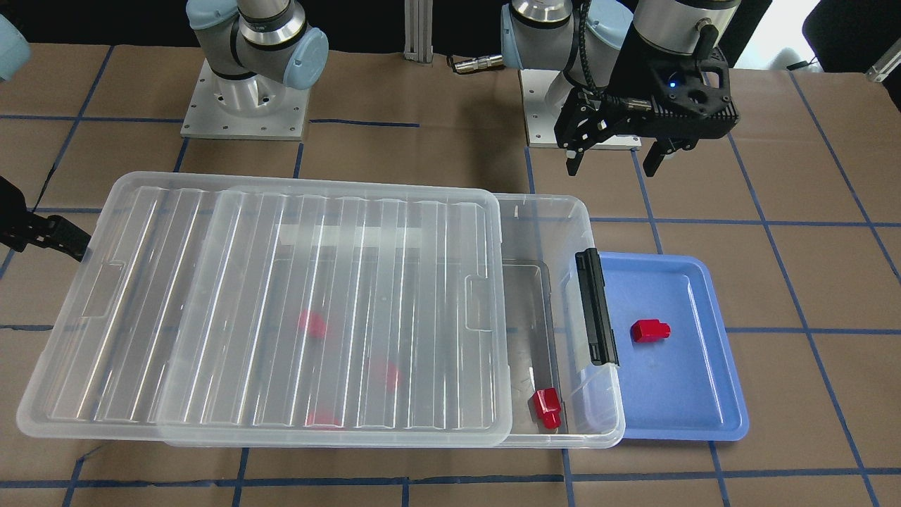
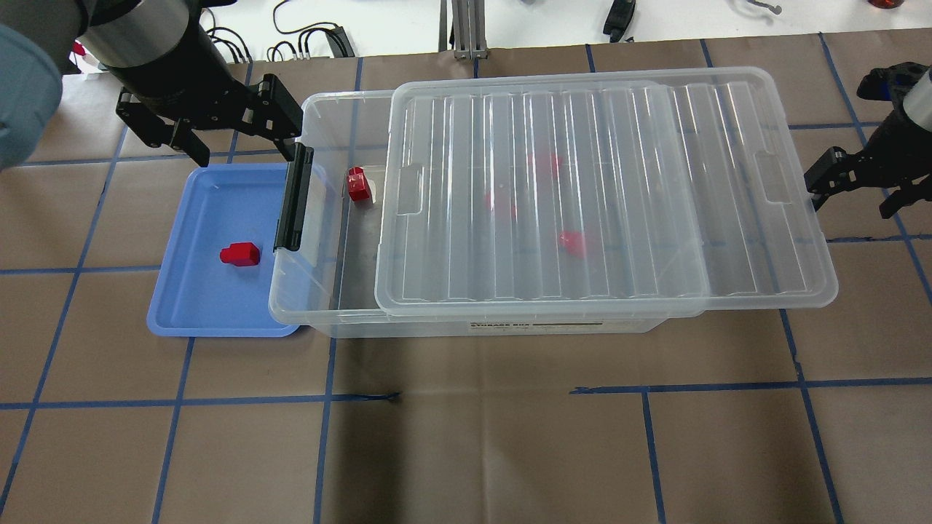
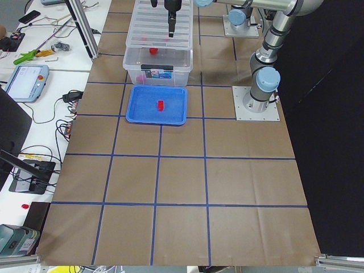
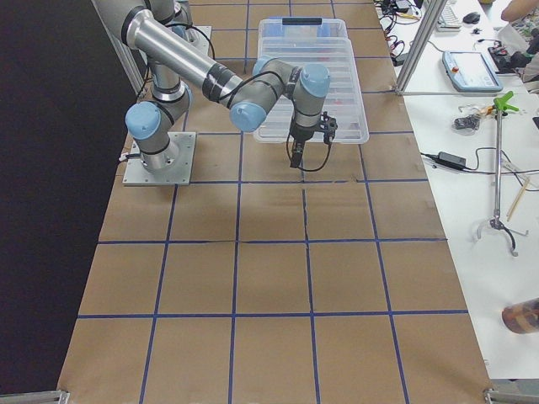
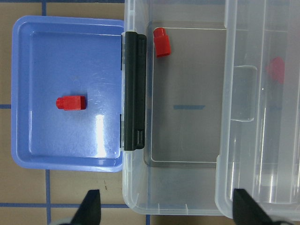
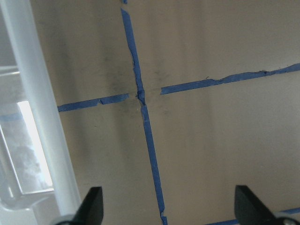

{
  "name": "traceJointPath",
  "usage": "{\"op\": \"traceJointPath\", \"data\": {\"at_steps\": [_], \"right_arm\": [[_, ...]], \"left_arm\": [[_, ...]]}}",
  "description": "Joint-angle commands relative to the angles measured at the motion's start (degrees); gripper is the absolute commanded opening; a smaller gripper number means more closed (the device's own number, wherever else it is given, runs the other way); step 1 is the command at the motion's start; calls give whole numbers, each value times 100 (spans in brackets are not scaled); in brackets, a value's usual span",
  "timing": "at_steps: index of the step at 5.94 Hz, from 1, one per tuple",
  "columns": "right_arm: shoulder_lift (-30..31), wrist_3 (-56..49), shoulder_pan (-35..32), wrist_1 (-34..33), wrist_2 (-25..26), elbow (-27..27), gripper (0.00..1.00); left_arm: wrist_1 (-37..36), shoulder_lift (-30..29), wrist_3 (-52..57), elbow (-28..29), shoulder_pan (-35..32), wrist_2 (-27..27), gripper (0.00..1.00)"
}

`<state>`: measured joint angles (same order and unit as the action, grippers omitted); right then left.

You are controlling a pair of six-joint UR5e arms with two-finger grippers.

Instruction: Place red block in blue tray from box

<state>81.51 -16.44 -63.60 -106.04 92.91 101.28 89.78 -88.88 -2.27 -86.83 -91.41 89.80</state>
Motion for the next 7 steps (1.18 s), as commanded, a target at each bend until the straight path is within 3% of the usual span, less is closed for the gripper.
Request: {"op": "traceJointPath", "data": {"at_steps": [1,7], "right_arm": [[40,350,-230,22,-9,6,100],[190,1345,-996,22,-185,181,100]], "left_arm": [[4,-6,25,0,0,-6,98],[5,-6,34,0,0,-24,98]]}}
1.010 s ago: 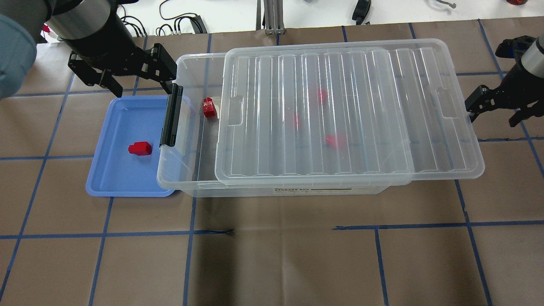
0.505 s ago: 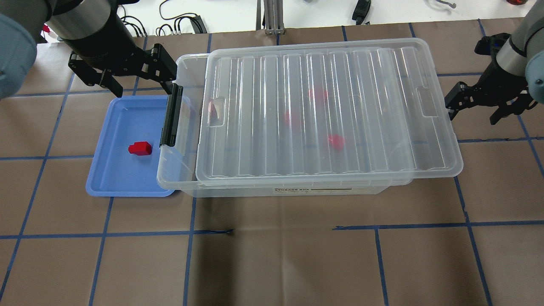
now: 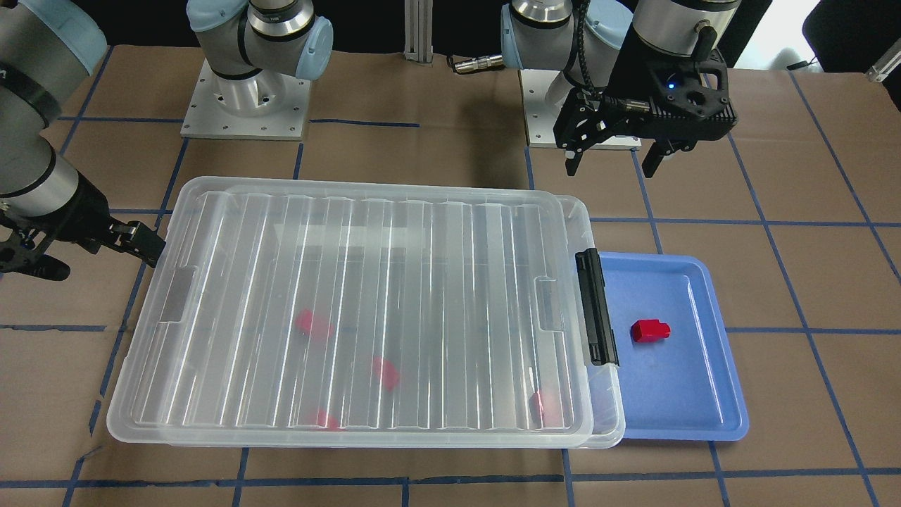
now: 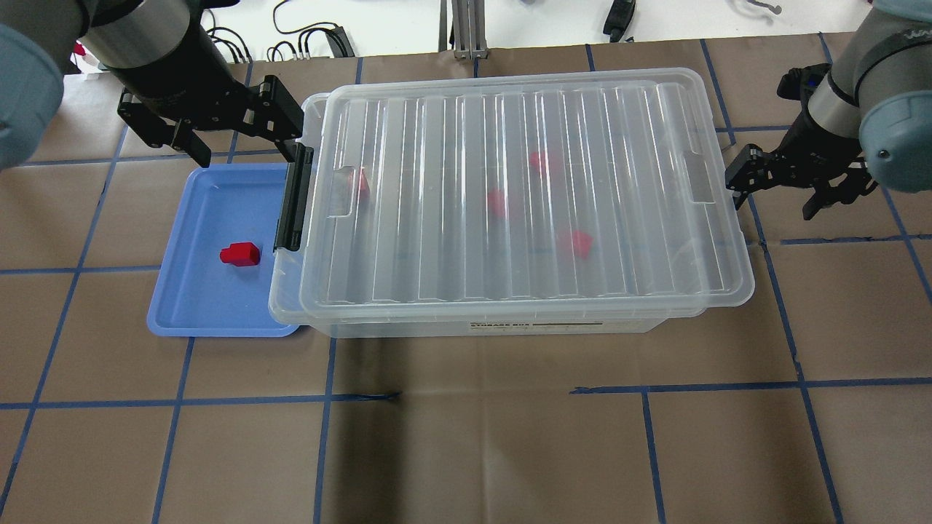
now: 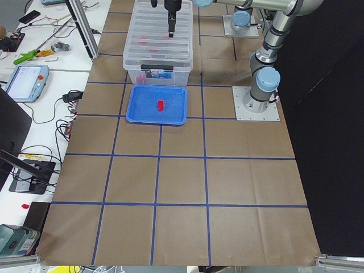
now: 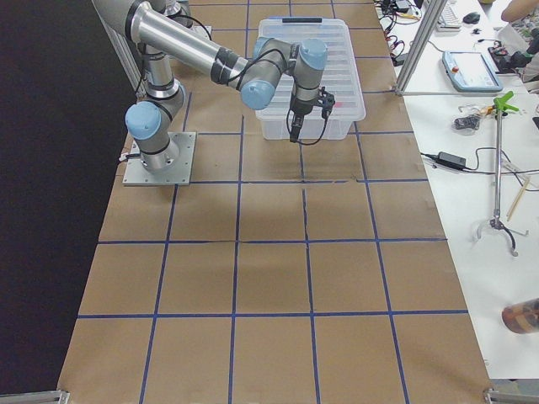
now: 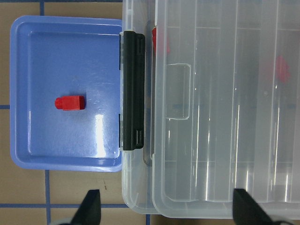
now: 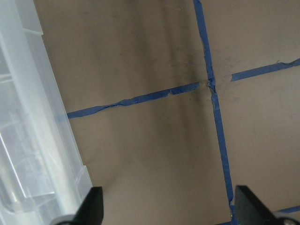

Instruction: Place red block in blue tray from box

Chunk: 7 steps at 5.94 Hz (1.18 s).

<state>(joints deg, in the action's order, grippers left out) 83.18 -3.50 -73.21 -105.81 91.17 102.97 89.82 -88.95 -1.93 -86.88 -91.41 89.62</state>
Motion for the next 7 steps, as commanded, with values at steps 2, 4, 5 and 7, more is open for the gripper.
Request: {"op": "traceJointPath", "data": {"at_steps": [2,4,5,7], "right_arm": [[14,51,-79,8,-239,4,100],[31,-10,-97,-1,-144,-48,100],[257,-2,-106,34,-143,-171,100],[610,59,-271,584,-134,-618,100]], "left_arm": [[0,0,0,5,0,-15,98],[0,0,0,-4,0,-15,98],[0,-9,0,4,0,-15,98],[-9,-9,0,-4,0,-24,98]]}}
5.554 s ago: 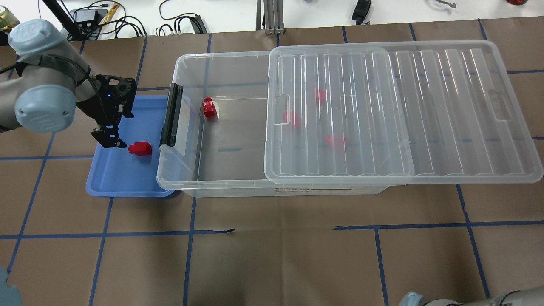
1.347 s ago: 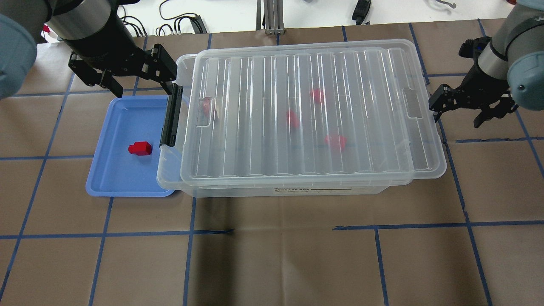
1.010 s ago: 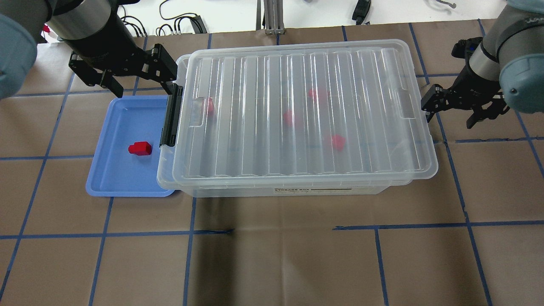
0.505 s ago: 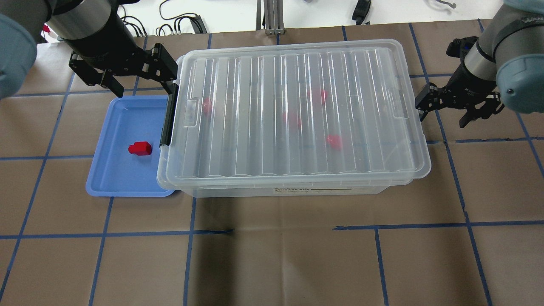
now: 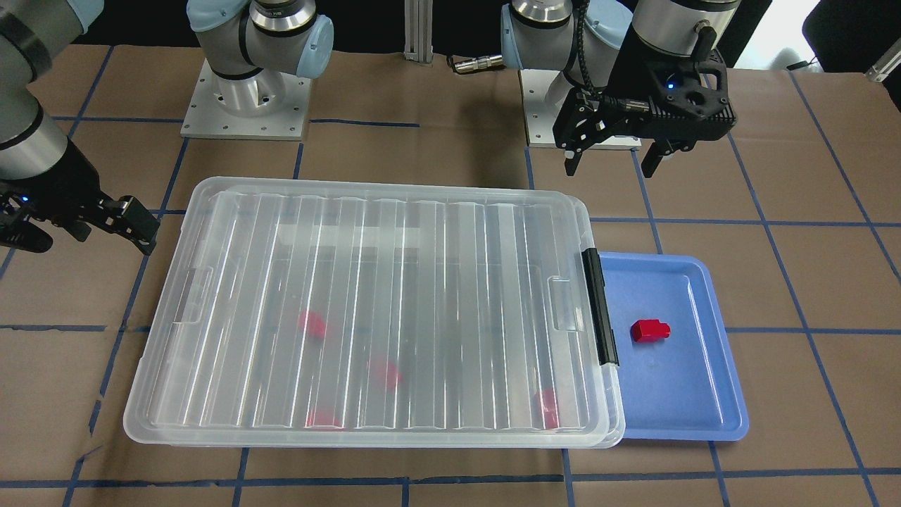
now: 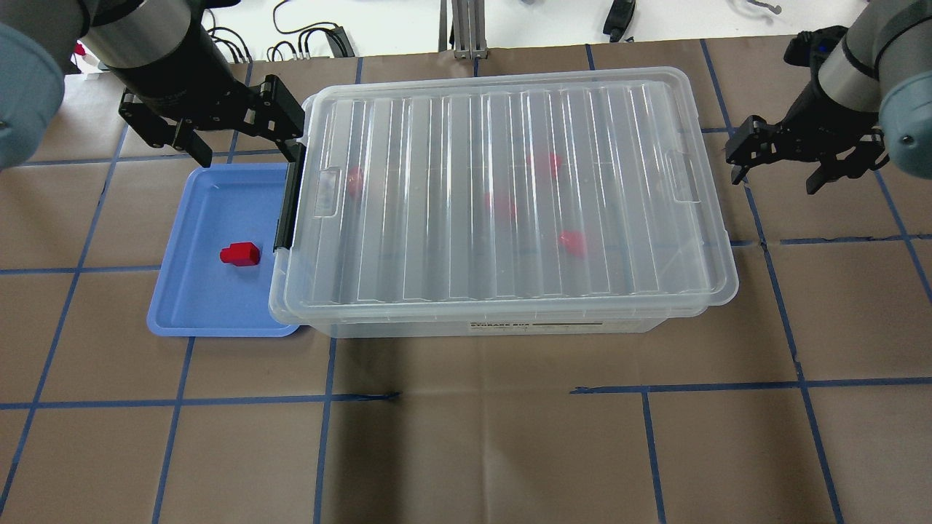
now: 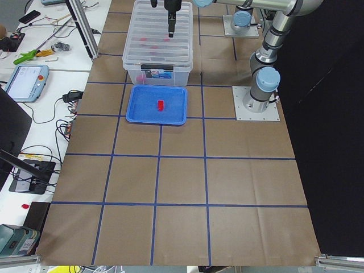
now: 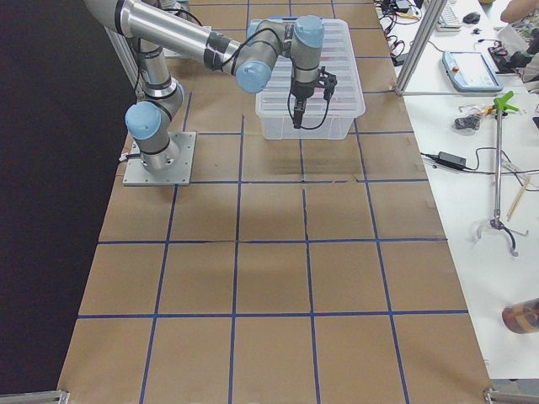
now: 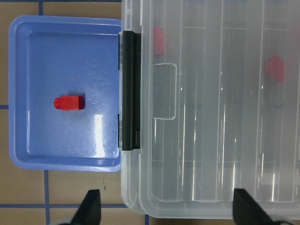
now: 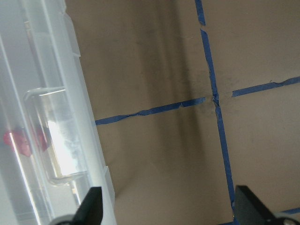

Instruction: Place red block in blue tray from box

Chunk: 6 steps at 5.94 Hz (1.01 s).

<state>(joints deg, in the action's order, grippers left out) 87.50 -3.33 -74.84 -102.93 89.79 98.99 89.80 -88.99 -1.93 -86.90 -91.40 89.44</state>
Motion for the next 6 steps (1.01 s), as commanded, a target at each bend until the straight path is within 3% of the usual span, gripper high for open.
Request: {"op": "traceJointPath", "data": {"at_steps": [1,3,6], "right_arm": [[328,260,-457,726,38,-544,100],[312,1321,-1353,1675,82,-1334,100],[294,1634,-1787,1995,39,-1461,100]], "left_arm": [[-6,-13,0,-2,0,-6,98],[-6,-13,0,-2,0,-6,98],[-6,-22,0,-2,0,-15,98]]}}
